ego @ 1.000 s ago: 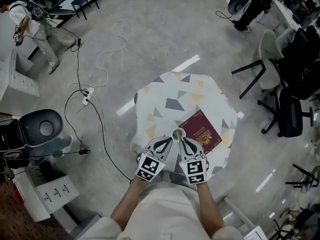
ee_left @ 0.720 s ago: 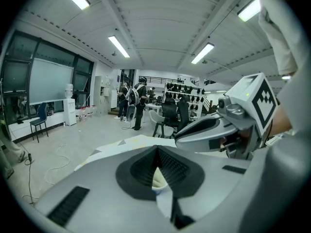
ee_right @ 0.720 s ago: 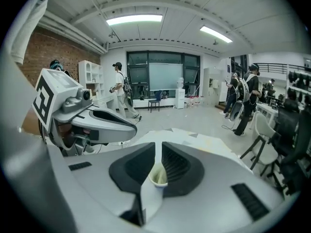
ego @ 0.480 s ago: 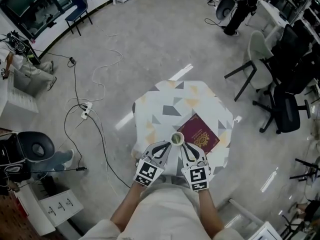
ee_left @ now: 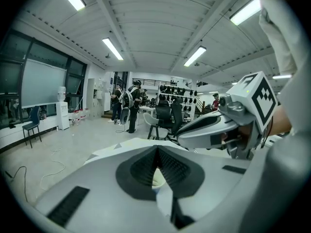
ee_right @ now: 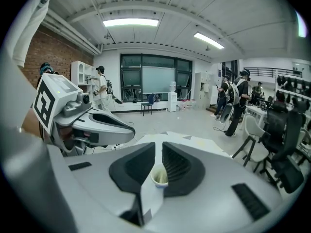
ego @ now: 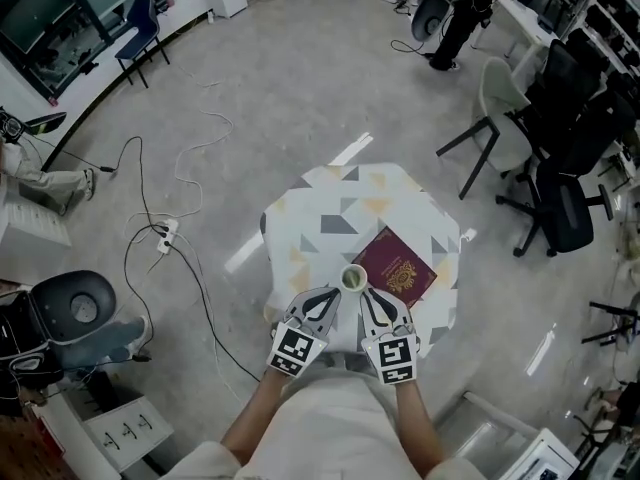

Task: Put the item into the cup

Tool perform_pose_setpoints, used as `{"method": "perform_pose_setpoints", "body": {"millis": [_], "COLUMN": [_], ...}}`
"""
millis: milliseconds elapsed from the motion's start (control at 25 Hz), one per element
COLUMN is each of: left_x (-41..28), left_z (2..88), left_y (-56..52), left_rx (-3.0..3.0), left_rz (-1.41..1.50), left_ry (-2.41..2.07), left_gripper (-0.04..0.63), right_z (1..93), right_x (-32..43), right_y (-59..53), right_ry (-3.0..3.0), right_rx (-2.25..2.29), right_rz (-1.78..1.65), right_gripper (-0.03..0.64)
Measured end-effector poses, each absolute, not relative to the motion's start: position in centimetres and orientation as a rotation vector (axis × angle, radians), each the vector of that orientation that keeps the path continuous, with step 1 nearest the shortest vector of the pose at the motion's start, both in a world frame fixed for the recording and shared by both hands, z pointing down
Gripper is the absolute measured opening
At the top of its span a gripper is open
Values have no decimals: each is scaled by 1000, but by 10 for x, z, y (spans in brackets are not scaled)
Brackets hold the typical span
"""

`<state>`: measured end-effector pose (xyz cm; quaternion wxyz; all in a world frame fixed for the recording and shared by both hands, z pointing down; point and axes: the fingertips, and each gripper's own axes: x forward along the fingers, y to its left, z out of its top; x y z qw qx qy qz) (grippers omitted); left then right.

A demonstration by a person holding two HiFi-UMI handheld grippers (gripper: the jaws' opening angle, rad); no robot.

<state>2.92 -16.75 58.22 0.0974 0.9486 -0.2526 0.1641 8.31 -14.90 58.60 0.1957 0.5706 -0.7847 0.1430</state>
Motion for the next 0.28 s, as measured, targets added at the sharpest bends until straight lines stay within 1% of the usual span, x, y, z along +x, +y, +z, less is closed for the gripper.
{"method": "perform_pose_setpoints", "body": {"millis": [280], "left_x": [17], "left_z": [584], "left_y": [-169], "left_rx": [2810], "left_rz": [470], "left_ry": [-741], "left_gripper": [12], "right_z": [589], "right_x": [75], "right_y": [-147], "right_ry": [-2176], "right_rx": [1635], "right_rz": [412], "right_gripper": [34]}}
